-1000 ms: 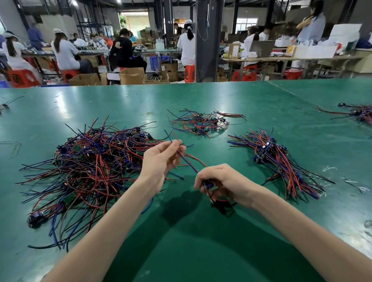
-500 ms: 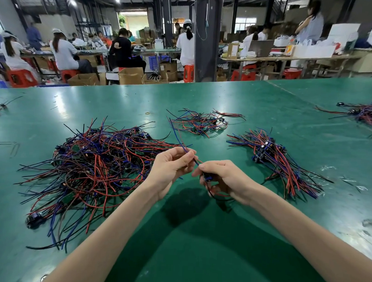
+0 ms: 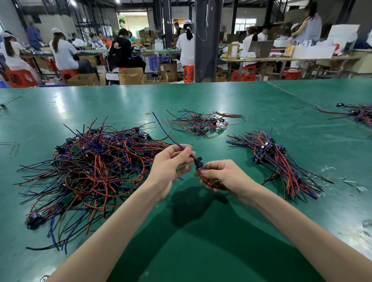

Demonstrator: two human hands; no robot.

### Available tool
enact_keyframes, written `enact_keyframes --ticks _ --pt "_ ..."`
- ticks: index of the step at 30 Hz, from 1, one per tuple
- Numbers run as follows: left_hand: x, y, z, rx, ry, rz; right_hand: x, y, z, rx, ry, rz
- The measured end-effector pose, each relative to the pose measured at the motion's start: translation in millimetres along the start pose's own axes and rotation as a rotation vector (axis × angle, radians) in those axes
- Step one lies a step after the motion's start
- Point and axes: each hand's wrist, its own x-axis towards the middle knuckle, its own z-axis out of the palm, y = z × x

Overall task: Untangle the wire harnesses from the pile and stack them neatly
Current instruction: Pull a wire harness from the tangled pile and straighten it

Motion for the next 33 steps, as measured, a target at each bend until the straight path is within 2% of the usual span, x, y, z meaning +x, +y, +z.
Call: enact_keyframes --ticks 5,9,16,25,33 --pt "-3.8 -1.8 3.1 0.082 -0.109 -0.070 -0.9 -1.9 0.0 -0.061 0.029 -0.039" --pt "-3.8 -1.1 1.8 0.087 -0.102 -0.062 -2.3 -1.0 0.2 -0.034 0.018 -0.092" --pt "-3.4 -3.6 1.0 -0.039 -0.072 -0.043 1.2 4.6 -0.7 -0.264 0.102 -0.220" --pt "-2.7 0.3 2.0 -0.197 -0.096 -0.073 0.6 1.9 -1.1 -0.128 0.045 -0.247" --pt "-3.7 -2.3 5.5 -0.029 -0.094 -0.046 -2.3 5.1 0.1 -0.375 0.109 -0.333"
